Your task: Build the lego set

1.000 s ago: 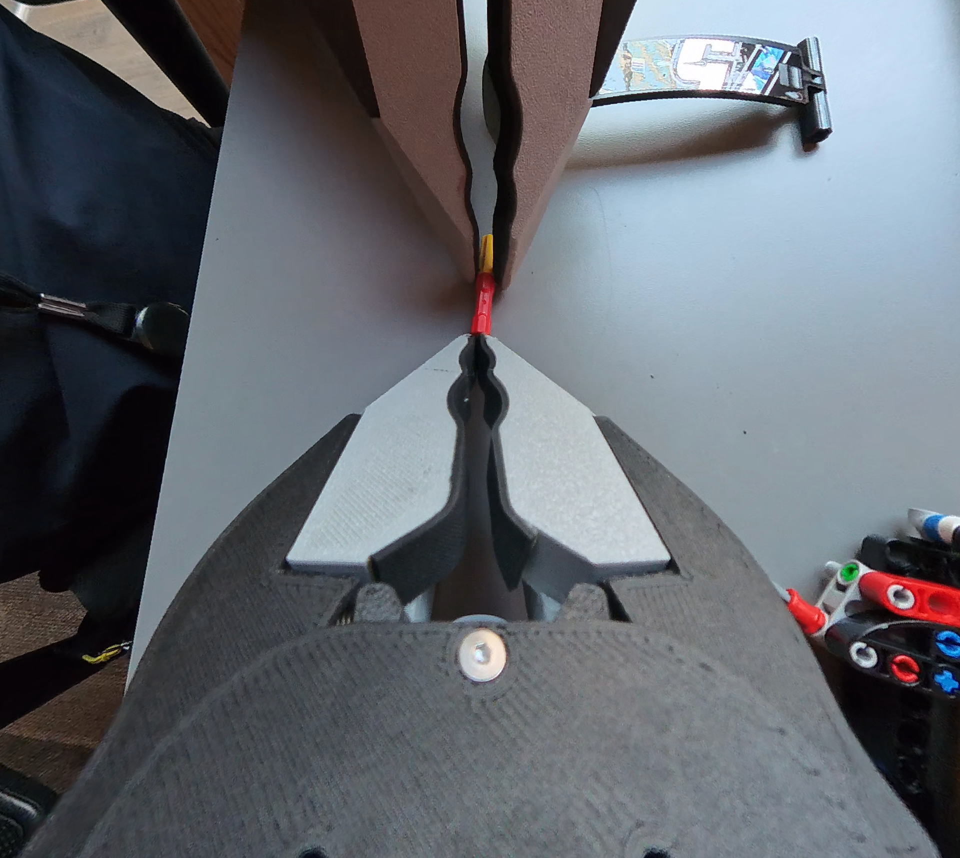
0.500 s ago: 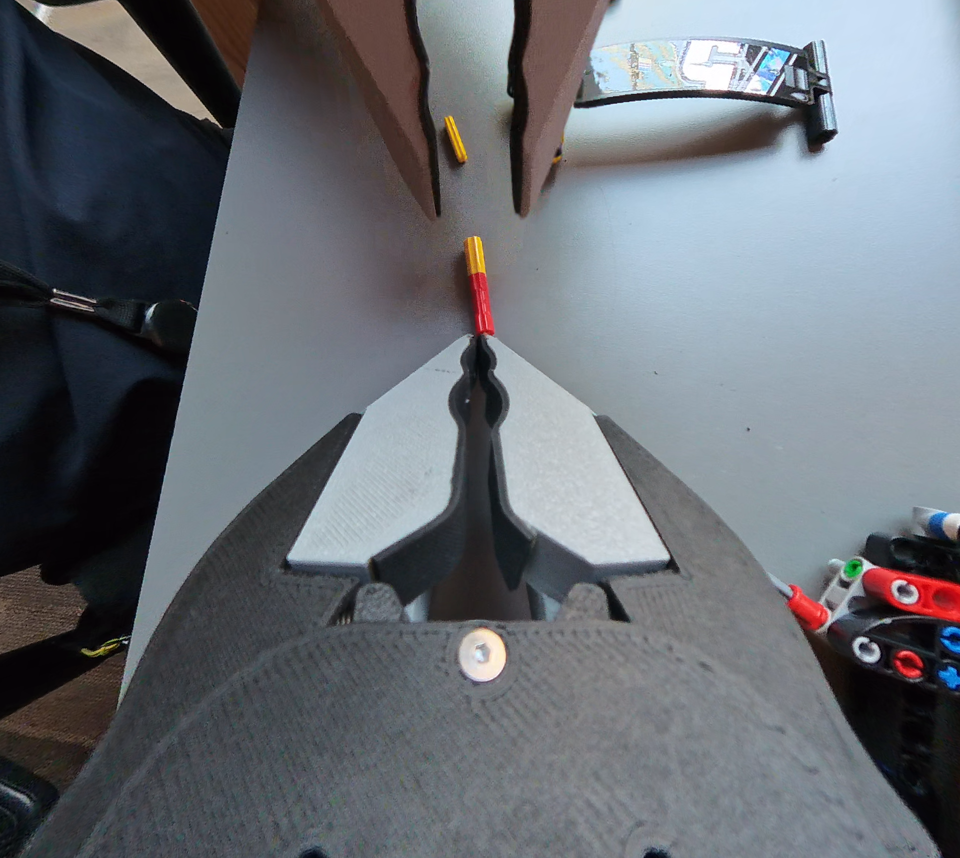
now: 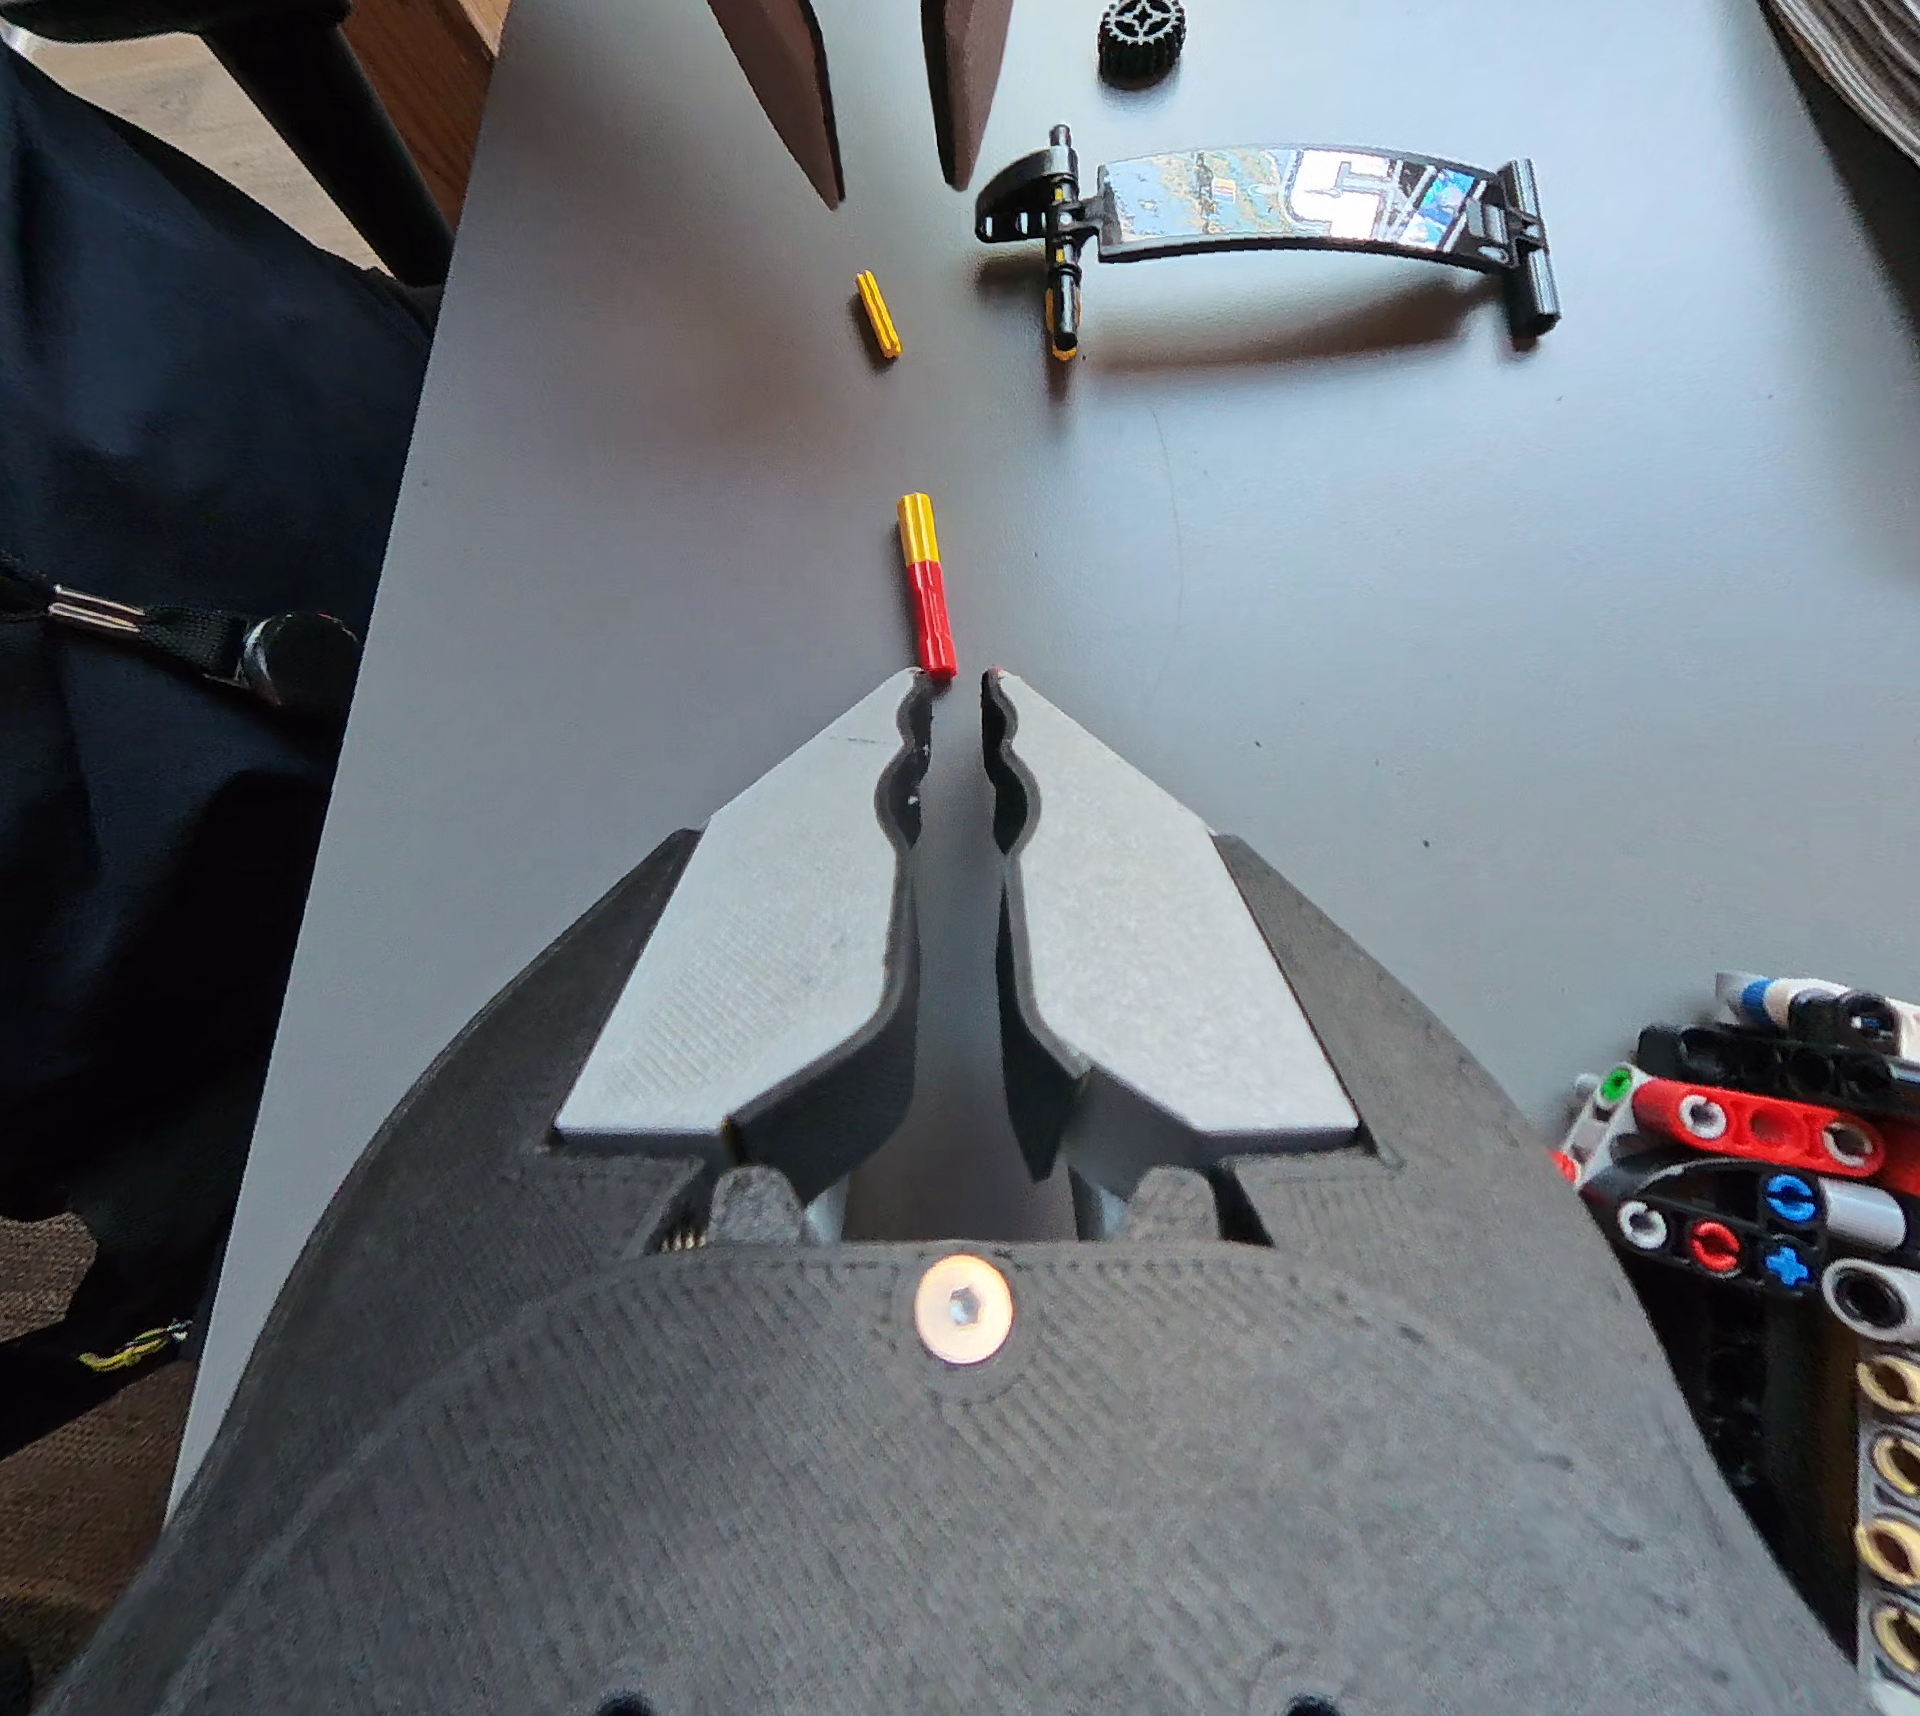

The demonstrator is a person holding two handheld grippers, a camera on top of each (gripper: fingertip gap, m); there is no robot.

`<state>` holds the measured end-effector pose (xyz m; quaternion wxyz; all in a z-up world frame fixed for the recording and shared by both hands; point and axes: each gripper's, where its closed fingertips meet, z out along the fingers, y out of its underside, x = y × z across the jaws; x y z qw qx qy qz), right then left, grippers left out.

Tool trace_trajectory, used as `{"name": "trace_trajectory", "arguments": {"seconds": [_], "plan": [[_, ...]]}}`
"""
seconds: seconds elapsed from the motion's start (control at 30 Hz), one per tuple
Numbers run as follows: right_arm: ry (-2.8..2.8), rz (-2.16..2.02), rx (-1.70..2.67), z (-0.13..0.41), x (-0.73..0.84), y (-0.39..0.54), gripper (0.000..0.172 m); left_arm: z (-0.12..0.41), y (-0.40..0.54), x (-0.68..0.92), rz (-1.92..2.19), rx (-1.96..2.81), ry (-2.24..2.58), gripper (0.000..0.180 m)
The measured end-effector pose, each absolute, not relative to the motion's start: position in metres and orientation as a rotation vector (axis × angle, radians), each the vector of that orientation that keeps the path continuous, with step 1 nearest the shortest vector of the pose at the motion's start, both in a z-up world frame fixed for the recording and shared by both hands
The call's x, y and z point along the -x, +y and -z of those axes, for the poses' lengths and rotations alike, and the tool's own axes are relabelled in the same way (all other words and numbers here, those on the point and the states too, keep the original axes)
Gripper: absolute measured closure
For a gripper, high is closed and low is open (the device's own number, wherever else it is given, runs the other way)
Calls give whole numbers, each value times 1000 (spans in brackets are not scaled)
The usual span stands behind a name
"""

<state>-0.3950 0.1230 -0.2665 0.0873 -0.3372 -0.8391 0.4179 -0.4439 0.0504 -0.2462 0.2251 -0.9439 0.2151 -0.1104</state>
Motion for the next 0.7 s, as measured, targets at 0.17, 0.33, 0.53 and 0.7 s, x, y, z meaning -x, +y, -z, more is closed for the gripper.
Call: {"name": "trace_trajectory", "arguments": {"seconds": [0.17, 0.33, 0.53, 0.7], "plan": [[-2507, -1245, 990, 267, 395, 120, 163, 258, 38, 446, 327, 2634, 555, 160], [-2508, -1254, 997, 267, 395, 120, 162, 259, 39, 442, 335, 2628, 587, 159], [-2508, -1264, 1001, 266, 395, 120, 162, 270, 34, 447, 329, 2679, 593, 157], [-2510, -1265, 999, 266, 394, 120, 162, 271, 31, 449, 344, 2690, 593, 157]]}}
